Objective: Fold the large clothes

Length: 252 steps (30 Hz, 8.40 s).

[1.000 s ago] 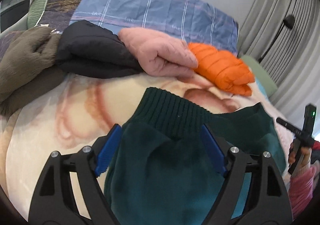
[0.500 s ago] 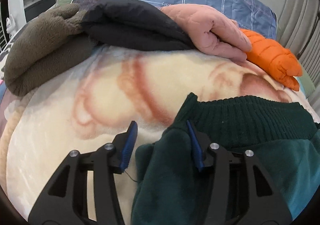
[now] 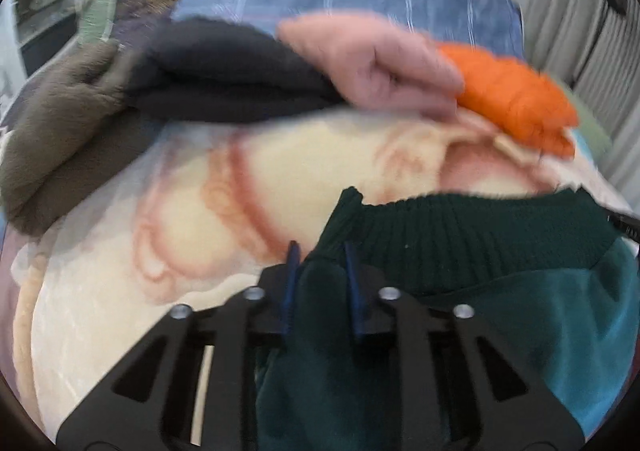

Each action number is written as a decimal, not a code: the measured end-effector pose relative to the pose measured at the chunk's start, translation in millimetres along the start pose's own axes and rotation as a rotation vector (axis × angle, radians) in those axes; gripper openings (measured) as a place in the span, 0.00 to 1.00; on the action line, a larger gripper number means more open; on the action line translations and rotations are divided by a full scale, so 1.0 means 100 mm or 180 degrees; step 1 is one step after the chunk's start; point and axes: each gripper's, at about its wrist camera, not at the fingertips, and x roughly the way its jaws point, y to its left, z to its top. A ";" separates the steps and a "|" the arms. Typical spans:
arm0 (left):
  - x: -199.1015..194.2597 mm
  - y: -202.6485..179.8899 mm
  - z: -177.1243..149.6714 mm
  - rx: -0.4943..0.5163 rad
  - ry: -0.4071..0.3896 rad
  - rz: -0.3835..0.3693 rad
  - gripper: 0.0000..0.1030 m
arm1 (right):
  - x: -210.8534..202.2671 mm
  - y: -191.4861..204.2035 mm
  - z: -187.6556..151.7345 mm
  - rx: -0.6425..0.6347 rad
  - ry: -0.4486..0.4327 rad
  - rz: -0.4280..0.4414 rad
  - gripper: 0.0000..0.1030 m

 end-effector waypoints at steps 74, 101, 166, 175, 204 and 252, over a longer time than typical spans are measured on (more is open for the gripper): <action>-0.23 -1.13 -0.64 0.0683 -0.0352 -0.0347 0.73 | -0.39 1.40 -0.91 -0.0331 -0.0155 0.0616 0.53; -0.32 -1.24 -0.73 0.0904 -0.0466 -0.0204 0.75 | 0.33 1.58 0.01 -0.0330 0.0189 0.0436 0.44; -0.16 0.64 -0.49 -0.0444 0.0469 -0.1587 0.90 | -1.34 3.11 -1.54 -0.2513 -0.0457 0.1071 0.71; 0.05 0.69 -0.45 -0.0489 0.0595 -0.1923 0.91 | -0.91 3.98 -1.82 -0.3245 -0.0266 0.1082 0.71; -0.80 -0.17 0.34 0.0165 -0.0007 -0.1871 0.32 | -1.59 3.15 -0.99 -0.1761 -0.1073 0.1614 0.21; -1.07 -4.56 0.74 0.1994 -0.0276 -0.0692 0.64 | -1.60 -1.13 -1.91 0.1927 -0.1028 0.2111 0.17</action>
